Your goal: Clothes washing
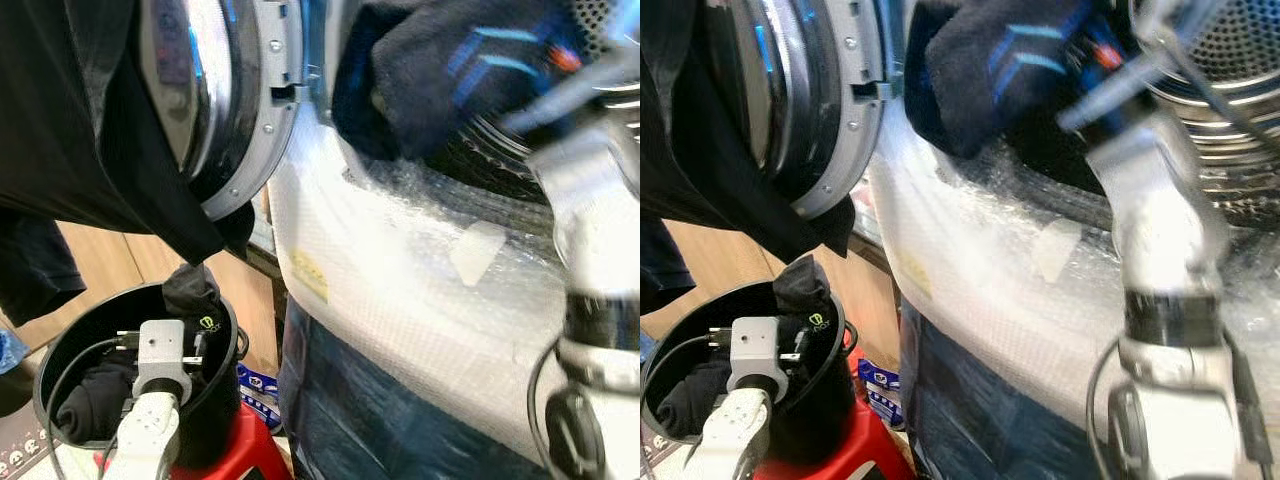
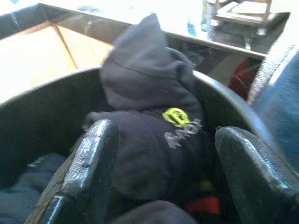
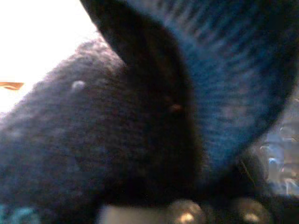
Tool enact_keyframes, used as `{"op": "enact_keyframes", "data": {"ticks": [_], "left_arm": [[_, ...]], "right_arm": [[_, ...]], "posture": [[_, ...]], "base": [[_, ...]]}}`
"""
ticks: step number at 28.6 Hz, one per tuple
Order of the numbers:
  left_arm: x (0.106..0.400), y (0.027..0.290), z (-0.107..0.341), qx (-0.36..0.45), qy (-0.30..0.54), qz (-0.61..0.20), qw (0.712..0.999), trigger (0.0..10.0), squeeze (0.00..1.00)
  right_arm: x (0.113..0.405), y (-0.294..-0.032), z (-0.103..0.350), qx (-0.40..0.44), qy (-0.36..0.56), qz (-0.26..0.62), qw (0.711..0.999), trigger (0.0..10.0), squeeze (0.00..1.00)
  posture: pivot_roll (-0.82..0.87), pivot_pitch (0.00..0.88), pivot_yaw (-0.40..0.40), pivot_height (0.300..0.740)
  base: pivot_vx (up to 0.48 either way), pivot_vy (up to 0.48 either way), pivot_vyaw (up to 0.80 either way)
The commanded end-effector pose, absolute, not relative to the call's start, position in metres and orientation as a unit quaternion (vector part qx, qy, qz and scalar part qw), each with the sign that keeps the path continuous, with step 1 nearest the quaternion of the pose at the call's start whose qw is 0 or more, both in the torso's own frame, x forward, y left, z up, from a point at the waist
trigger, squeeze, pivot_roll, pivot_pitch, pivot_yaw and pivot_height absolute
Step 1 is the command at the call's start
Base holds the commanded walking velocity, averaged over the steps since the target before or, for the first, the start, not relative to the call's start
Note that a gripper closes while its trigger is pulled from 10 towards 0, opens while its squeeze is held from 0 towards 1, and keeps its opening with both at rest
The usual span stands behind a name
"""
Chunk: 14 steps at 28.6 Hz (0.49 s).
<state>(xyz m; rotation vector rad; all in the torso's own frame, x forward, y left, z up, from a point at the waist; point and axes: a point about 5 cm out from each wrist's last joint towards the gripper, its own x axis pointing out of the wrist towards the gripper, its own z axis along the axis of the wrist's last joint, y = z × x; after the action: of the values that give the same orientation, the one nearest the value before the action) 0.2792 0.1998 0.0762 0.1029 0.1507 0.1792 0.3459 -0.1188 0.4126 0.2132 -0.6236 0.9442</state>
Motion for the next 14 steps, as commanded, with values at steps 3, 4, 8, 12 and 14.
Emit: {"op": "enact_keyframes", "data": {"ticks": [3,4,8,12,14], "left_arm": [[0.278,0.198,0.075,0.054,0.079,0.082,0.992,10.0,0.00],[0.278,0.198,0.075,0.054,0.079,0.082,0.992,10.0,0.00],[0.278,0.198,0.075,0.053,0.079,0.082,0.992,10.0,0.00],[0.272,0.188,0.070,0.044,0.094,0.073,0.992,10.0,0.00],[0.273,0.188,0.072,0.042,0.092,0.077,0.992,10.0,0.00]], "right_arm": [[0.362,-0.117,0.424,0.084,-0.262,0.410,0.870,0.0,0.00],[0.364,-0.117,0.425,0.083,-0.263,0.410,0.870,0.0,0.00],[0.366,-0.116,0.426,0.081,-0.262,0.410,0.870,0.0,0.00],[0.415,-0.151,0.411,0.049,-0.147,0.080,0.985,10.0,0.00],[0.419,-0.155,0.397,0.036,-0.112,0.057,0.991,10.0,0.00]], "posture": [[0.13,0.000,0.009,0.740],[0.13,0.000,0.009,0.740],[0.13,0.000,0.009,0.740],[0.13,0.000,0.021,0.740],[0.14,0.000,0.019,0.740]], "base": [[0.000,0.000,0.00],[0.000,0.000,0.00],[0.000,0.000,0.00],[0.000,0.000,0.00],[0.000,0.000,0.00]]}}
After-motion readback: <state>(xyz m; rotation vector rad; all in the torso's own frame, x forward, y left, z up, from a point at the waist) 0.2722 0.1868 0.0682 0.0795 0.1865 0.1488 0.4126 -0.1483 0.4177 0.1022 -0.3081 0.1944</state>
